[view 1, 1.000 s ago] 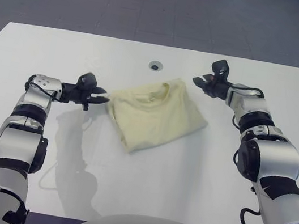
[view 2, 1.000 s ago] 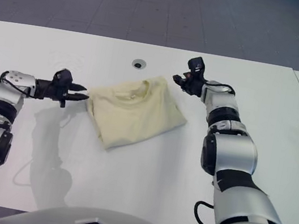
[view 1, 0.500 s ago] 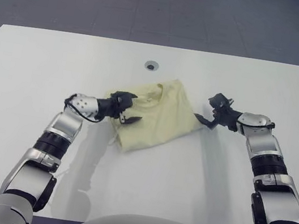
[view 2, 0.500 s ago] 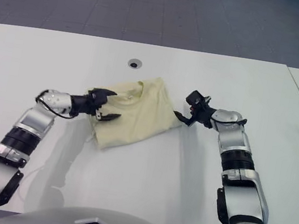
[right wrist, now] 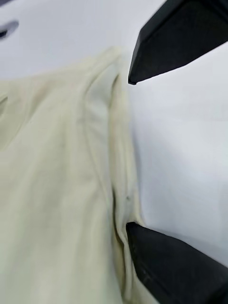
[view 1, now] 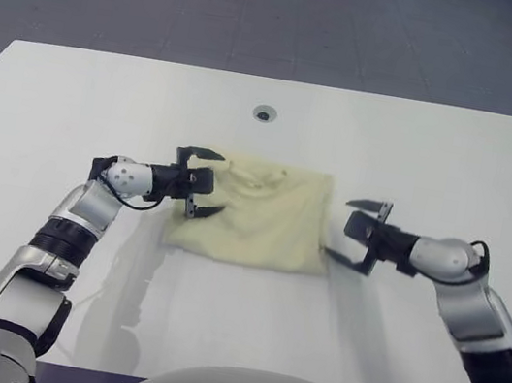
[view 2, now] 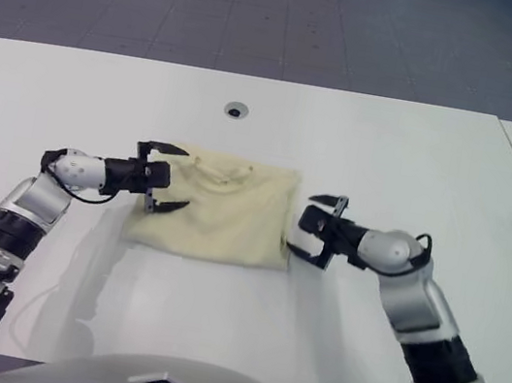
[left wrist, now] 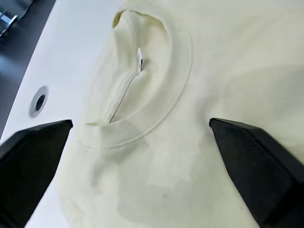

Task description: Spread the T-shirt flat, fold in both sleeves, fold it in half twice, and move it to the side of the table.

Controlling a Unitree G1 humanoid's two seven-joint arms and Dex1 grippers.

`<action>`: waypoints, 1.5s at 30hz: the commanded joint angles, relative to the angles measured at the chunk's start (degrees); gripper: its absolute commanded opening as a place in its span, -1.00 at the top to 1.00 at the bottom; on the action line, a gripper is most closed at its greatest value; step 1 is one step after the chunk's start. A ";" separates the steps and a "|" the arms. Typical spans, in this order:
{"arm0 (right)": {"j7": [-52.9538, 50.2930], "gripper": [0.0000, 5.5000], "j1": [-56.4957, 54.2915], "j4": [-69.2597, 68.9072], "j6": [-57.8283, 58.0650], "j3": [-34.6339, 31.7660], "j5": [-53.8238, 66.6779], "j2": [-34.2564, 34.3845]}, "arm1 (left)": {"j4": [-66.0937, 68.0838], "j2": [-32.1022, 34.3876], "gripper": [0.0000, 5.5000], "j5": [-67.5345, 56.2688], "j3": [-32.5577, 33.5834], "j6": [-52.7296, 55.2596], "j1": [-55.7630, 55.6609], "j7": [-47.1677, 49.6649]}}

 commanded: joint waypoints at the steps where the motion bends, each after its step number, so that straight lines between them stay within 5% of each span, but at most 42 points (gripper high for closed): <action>1: 3.01 -0.96 2.71 -10.14 11.78 -2.85 4.12 -3.87 | 3.90 3.40 -0.95 1.53 -1.63 -8.68 -4.09 -4.19; 8: 3.91 -0.96 -6.05 -14.15 18.90 -8.38 9.29 -7.21 | 9.66 0.36 -0.95 1.95 0.35 -16.47 -11.68 1.53; 17: -7.10 -0.96 -18.21 10.42 8.96 2.39 2.03 4.05 | -12.36 4.41 -0.95 -5.00 6.69 -3.16 1.46 2.95; 26: -11.10 -0.96 -15.67 22.33 -2.27 10.05 -8.12 2.83 | -26.10 11.72 -0.95 -4.38 11.53 5.59 17.59 2.96; 37: -3.32 -0.96 -8.19 4.17 1.43 8.03 -6.23 -3.01 | -14.48 12.69 -0.95 7.33 7.54 -0.47 17.31 7.66; 45: 2.47 -0.96 -1.30 -13.22 9.94 6.21 -0.65 -6.78 | 16.68 0.55 -0.95 22.59 -7.53 -16.09 -12.45 13.36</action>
